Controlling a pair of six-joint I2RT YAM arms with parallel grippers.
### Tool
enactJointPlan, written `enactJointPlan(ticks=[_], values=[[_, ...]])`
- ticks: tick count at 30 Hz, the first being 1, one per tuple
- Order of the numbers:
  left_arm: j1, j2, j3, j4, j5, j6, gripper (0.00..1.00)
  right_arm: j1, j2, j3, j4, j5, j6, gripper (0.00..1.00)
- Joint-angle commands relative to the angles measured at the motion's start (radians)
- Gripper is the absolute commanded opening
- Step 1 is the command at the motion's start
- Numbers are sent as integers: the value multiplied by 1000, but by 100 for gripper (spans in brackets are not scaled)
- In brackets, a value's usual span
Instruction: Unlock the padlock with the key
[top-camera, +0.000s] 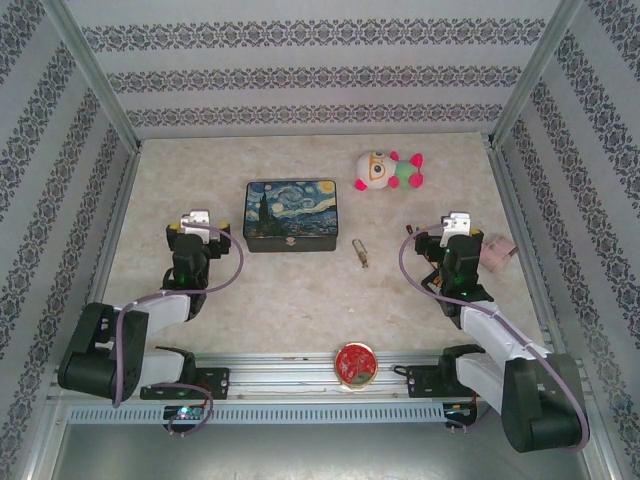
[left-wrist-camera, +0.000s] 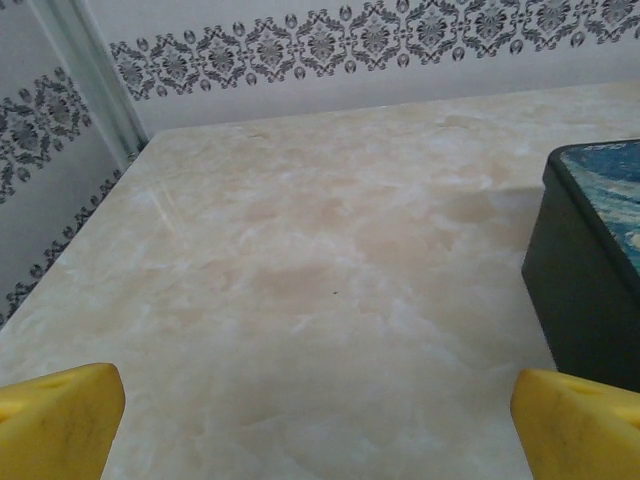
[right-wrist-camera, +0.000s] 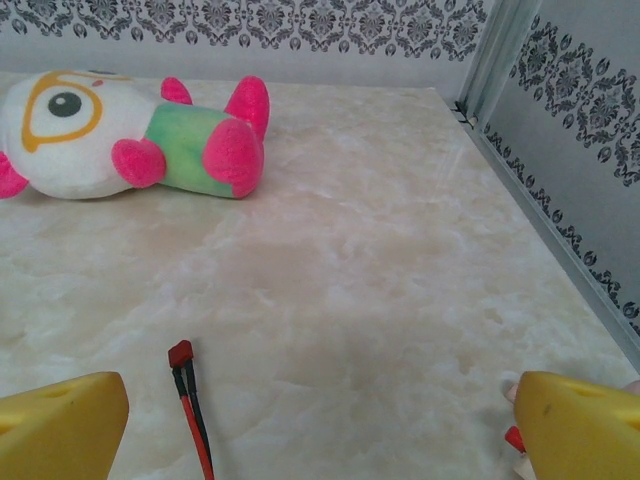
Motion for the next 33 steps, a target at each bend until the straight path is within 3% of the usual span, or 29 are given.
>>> enactJointPlan(ticks=[1, 6, 12, 14, 17, 21, 25, 28, 31, 33], values=[[20, 41, 29, 66, 62, 19, 99, -9, -7, 9, 33, -18, 14, 98], [21, 86, 44, 60, 89, 22, 99, -15, -24, -3, 33, -23, 20, 98], [27, 187, 56, 113, 219, 66, 99, -24, -26, -11, 34, -37, 27, 98], [43, 172, 65, 63, 247, 49, 99, -26, -20, -10, 37, -43, 30, 98], [83, 174, 69, 55, 365, 41, 99, -28, -11, -12, 43, -49, 38, 98], [173, 216, 89, 67, 603, 8, 99, -34, 14, -21, 81, -66, 52, 98], [194, 231, 116, 29, 598, -18, 99, -35, 43, -26, 103, -77, 68, 98], [194, 245, 111, 59, 521, -44, 99, -37, 57, -31, 117, -77, 70, 98], [194, 313, 31, 288, 472, -69, 99, -40, 68, -31, 127, -80, 68, 98], [194, 281, -8, 297, 380, -97, 99, -44, 74, -32, 135, -82, 68, 98]])
